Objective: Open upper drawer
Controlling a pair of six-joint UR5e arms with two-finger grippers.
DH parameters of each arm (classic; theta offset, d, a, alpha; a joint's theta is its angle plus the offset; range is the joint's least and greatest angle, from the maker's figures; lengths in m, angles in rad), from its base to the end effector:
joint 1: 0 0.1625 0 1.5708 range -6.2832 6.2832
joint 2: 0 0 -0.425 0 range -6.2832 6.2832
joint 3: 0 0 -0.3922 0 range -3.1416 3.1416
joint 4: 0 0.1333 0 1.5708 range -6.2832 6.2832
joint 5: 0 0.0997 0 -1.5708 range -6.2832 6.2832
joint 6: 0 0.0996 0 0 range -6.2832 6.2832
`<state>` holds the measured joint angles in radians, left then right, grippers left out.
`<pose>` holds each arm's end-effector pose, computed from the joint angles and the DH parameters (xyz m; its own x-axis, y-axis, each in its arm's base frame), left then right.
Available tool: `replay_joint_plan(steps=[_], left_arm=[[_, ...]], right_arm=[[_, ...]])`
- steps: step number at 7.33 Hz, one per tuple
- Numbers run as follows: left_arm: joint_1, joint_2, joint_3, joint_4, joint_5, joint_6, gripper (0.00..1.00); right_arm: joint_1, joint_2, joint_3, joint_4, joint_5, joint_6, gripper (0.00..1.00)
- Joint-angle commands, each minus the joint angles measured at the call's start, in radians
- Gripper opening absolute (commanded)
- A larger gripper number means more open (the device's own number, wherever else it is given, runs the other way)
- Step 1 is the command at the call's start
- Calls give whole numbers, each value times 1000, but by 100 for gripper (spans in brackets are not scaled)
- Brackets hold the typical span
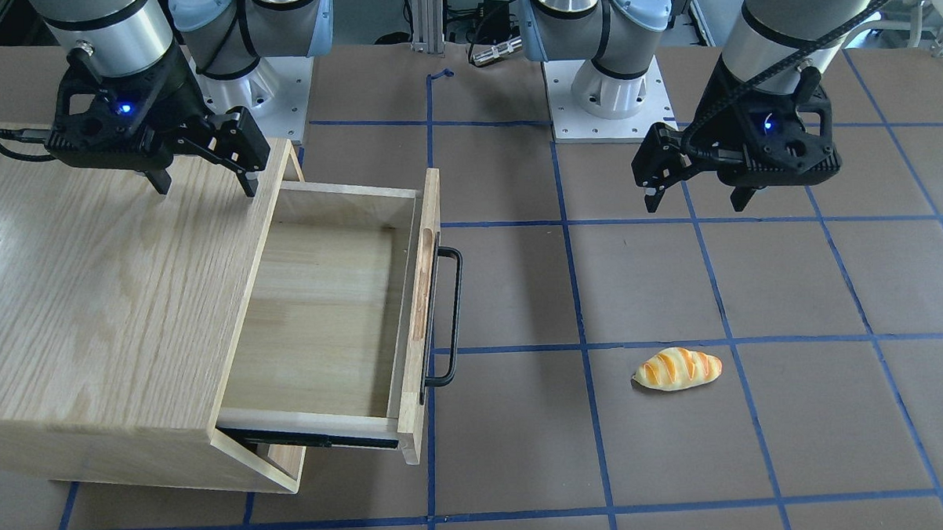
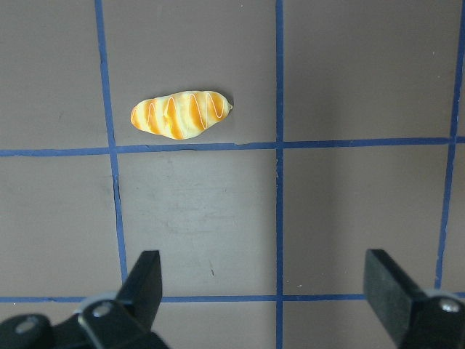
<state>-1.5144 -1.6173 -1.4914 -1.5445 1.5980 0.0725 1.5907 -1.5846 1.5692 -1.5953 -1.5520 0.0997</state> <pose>-0.1012 -0.5237 0.5064 -0.9994 0.0144 -0.0314 0.0162 0.9982 -0.0570 0.1449 -0.4871 0.4980 -0.9966 0.0789 -0.0227 0.0797 0.9961 -0.0378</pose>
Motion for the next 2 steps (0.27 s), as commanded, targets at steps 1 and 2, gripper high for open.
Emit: replay_joint_plan(steps=[1,2], left_arm=[[2,4,-1,0,-3,0,100],[2,4,-1,0,-3,0,100]], right_arm=[[0,0,0,0,1,0,100],[0,0,0,0,0,0,100]])
